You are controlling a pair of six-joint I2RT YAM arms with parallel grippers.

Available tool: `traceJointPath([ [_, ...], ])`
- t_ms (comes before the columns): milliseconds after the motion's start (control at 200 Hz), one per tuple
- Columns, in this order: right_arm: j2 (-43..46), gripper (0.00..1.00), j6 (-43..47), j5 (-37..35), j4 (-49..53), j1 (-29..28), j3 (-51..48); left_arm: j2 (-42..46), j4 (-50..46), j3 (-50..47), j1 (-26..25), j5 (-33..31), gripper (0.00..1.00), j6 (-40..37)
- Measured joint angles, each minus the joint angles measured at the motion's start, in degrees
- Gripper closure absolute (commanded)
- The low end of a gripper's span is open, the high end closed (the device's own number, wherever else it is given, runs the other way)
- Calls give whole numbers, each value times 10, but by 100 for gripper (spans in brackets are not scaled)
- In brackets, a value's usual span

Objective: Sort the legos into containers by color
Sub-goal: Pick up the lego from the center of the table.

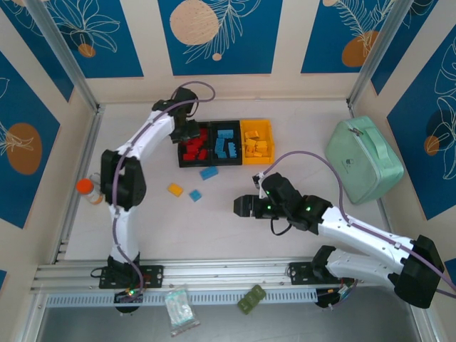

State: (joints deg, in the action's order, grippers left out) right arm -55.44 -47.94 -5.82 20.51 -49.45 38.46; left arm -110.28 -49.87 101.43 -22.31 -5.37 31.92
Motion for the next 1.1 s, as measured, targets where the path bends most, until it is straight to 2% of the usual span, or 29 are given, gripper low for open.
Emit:
traceJointPath([
  [185, 27, 31, 12, -2, 29, 2, 0, 161, 45, -185, -1, 13, 40, -3],
  [480, 30, 30, 14, -10, 36, -19, 0, 246, 111, -407, -1, 24, 35, 42],
  [840, 8, 31, 9, -26, 31, -48, 0, 256, 191, -492, -1, 35, 28, 102],
  [1096, 8, 31, 9, -31, 31, -49, 0, 250, 219, -503, -2, 34, 26, 129],
])
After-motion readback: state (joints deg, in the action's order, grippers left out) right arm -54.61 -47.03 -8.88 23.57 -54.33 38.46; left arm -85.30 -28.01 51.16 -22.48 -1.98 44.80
